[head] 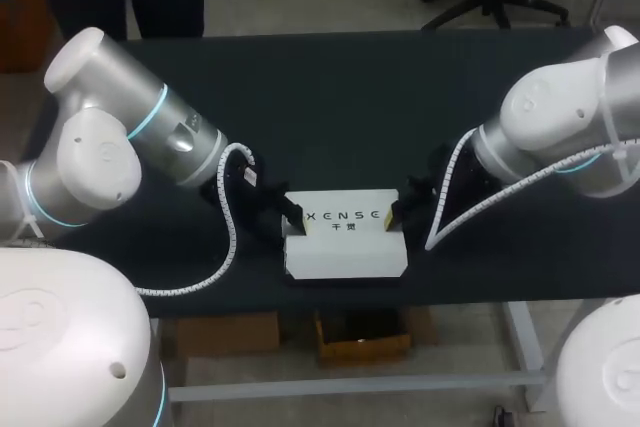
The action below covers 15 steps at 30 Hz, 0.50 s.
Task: Assemble the packaging by folding the flat box into shape, placing the metal phone stand inside, and closing the box properly
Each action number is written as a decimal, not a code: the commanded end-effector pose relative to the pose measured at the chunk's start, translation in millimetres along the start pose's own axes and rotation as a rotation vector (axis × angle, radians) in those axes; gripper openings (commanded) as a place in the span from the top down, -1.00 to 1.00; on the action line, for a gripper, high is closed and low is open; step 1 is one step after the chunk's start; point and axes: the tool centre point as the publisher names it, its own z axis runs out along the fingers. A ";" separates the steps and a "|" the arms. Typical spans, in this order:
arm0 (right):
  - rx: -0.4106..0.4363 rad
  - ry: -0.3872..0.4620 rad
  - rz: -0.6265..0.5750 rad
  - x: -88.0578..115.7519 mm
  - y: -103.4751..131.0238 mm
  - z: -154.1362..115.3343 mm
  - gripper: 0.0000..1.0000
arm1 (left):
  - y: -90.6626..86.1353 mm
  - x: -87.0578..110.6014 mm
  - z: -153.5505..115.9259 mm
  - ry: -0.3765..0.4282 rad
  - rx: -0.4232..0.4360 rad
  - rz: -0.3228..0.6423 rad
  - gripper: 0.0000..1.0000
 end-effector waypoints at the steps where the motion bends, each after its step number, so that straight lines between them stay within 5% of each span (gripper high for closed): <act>1: 0.007 -0.004 0.006 4.3 0.4 -0.1 0.15 | -3.1 4.4 1.6 -0.005 -0.012 -0.001 -0.12; 15: 0.029 -0.013 0.047 3.5 1.5 -3.1 0.16 | -0.7 4.4 -2.0 -0.012 -0.020 -0.022 -0.15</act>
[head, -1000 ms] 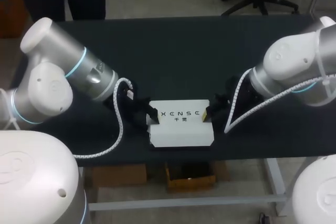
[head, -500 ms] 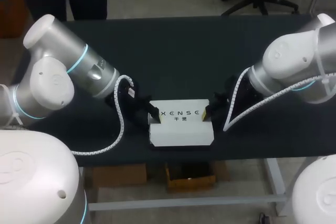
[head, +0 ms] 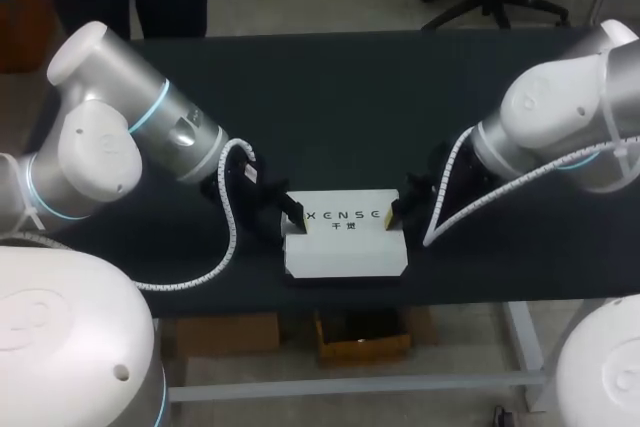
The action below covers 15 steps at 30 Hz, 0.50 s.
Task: Assemble the packaging by folding the flat box into shape, placing the metal phone stand inside, and closing the box properly
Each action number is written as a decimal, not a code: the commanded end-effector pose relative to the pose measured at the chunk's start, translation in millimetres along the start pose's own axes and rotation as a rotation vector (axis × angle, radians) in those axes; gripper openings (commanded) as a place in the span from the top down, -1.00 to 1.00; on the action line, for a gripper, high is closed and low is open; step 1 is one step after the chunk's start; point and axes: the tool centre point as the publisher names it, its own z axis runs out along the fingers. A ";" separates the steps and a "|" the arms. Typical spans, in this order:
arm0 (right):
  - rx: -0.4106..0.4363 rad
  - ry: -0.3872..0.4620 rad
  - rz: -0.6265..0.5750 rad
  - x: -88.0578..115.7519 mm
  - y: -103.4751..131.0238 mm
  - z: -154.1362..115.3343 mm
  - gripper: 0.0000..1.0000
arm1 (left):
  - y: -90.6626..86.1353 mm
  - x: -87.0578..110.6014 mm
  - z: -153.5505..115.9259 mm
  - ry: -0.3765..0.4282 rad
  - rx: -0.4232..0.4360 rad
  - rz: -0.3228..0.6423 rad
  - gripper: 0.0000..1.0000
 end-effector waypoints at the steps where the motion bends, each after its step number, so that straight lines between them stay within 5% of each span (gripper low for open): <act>1: 0.015 -0.001 0.007 2.0 3.1 -0.8 0.16 | 0.1 3.4 -0.5 -0.005 -0.003 -0.003 -0.15; 15: 0.044 -0.008 0.035 5.3 8.2 -1.1 0.15 | -2.0 5.7 -1.9 0.001 -0.019 -0.021 -0.15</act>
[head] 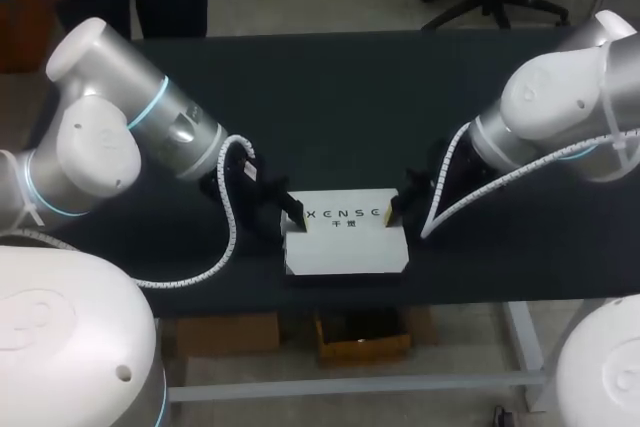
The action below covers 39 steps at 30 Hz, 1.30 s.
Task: Assemble the packaging by folding the flat box into shape, placing the metal phone stand inside, and closing the box properly
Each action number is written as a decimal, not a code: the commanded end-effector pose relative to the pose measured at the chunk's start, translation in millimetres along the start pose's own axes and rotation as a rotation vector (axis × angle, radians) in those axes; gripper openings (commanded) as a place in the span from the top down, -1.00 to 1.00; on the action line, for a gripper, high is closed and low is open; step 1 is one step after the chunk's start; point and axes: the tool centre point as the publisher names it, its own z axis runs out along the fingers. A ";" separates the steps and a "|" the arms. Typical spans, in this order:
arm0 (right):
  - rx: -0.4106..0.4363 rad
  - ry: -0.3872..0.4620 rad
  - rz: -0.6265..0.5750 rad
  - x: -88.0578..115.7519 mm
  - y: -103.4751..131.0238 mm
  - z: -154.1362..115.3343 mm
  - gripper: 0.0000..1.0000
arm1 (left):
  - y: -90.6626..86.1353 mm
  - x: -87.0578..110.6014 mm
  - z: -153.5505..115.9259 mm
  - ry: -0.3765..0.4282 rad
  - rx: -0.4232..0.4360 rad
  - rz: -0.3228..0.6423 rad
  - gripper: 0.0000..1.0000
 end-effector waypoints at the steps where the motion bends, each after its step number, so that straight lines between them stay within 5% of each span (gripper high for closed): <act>1: 0.018 0.003 0.002 3.3 5.8 1.1 0.15 | -3.1 3.2 1.6 -0.004 -0.007 -0.003 -0.14; 39: 0.066 -0.013 0.055 20.3 10.1 -5.6 0.18 | -8.5 6.1 -9.5 0.013 -0.084 -0.050 0.00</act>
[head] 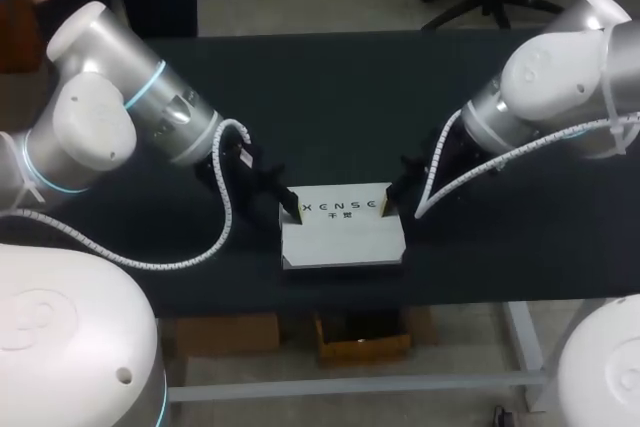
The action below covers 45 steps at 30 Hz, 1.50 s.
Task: Assemble the packaging by folding the flat box into shape, placing the metal phone stand inside, and closing the box properly
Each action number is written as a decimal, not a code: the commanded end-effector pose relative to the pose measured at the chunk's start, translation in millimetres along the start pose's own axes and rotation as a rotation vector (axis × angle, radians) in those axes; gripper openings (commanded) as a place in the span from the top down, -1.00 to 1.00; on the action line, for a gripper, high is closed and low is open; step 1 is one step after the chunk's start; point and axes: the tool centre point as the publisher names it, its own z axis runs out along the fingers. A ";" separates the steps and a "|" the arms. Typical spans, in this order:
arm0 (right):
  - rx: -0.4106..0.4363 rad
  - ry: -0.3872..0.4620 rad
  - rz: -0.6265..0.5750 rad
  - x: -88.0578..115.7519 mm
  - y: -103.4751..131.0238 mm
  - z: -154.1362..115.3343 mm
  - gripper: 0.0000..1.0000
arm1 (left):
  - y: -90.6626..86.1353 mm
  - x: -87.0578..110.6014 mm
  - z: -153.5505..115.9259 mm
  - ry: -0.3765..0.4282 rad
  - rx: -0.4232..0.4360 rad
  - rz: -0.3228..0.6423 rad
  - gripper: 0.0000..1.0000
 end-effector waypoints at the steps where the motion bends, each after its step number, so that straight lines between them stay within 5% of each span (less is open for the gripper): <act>1: 0.017 -0.004 0.009 5.3 2.5 1.4 0.18 | -2.5 3.4 1.9 0.001 -0.017 -0.006 -0.01; 45: 0.078 -0.032 0.096 16.3 4.3 -5.7 0.16 | -5.7 11.0 -10.2 0.007 -0.100 -0.065 0.01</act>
